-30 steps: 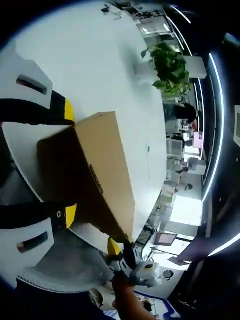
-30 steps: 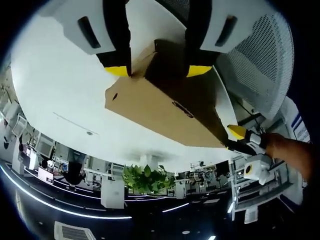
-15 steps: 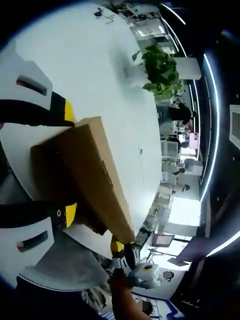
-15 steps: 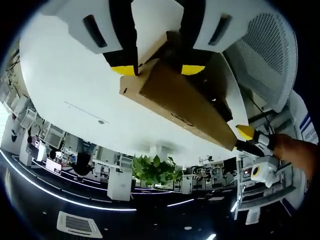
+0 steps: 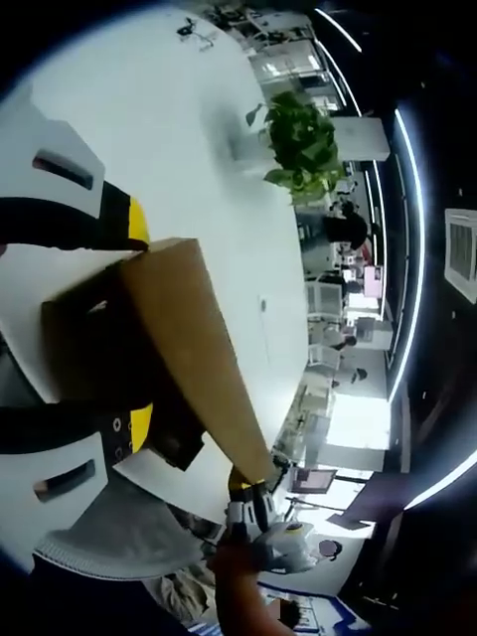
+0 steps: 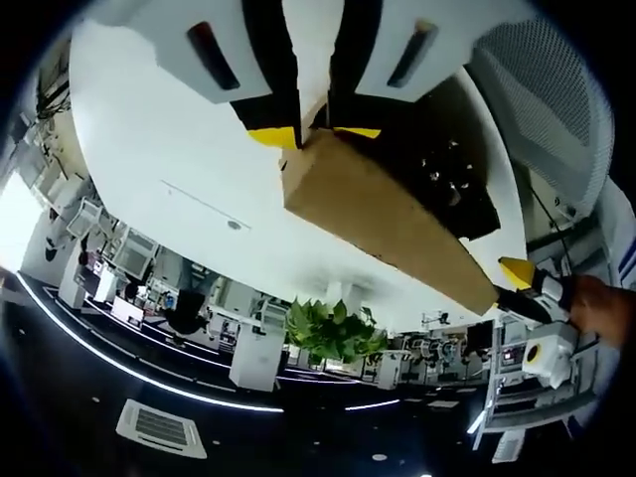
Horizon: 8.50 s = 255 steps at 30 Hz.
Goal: Operate the shoe box by opening the lid, removing the specified soft item, and placing it in the target area until the item is outside and the box remains undamaged.
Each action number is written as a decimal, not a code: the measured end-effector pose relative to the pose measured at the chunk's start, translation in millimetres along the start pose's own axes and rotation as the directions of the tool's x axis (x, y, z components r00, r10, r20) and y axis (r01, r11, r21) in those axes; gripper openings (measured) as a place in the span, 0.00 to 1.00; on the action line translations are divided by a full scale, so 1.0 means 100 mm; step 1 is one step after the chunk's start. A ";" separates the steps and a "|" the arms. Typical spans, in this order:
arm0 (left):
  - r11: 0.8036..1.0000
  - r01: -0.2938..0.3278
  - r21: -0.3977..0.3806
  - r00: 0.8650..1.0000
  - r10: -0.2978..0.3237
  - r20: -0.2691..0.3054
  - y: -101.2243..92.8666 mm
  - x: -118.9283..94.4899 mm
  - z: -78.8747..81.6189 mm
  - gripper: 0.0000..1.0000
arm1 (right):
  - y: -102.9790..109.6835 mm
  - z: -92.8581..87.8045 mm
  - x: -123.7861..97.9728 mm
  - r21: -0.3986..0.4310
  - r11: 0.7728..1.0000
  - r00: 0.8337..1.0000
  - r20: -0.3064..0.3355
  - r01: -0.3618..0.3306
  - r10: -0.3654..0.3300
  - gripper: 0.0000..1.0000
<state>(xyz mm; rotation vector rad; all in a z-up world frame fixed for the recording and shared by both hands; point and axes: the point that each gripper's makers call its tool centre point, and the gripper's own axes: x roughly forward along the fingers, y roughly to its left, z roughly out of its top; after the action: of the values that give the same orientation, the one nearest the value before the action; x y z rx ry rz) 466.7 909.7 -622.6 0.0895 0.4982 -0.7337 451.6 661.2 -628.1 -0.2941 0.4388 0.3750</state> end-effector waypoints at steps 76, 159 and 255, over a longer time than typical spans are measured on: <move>0.971 -0.126 -0.201 0.945 0.056 -0.323 0.28 0.21 -1.01 0.07 | -0.85 0.56 0.95 -0.089 0.995 0.998 -0.032 0.055 -0.058 0.00; 0.968 -0.131 -0.215 0.954 0.064 -0.294 0.30 0.21 -1.03 0.07 | 0.56 0.21 0.95 0.121 0.956 0.954 -0.105 -0.267 0.280 0.13; 0.996 -0.014 -0.089 0.923 -0.021 -0.385 0.08 0.66 -0.54 0.19 | 1.04 -0.41 1.22 0.309 0.883 0.833 -0.325 -0.353 0.447 0.00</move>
<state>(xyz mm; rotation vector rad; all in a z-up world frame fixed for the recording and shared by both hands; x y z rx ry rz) 492.4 888.1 -701.2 0.1502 0.9090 -0.6978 496.7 774.0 -739.9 -0.0333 0.9405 0.6787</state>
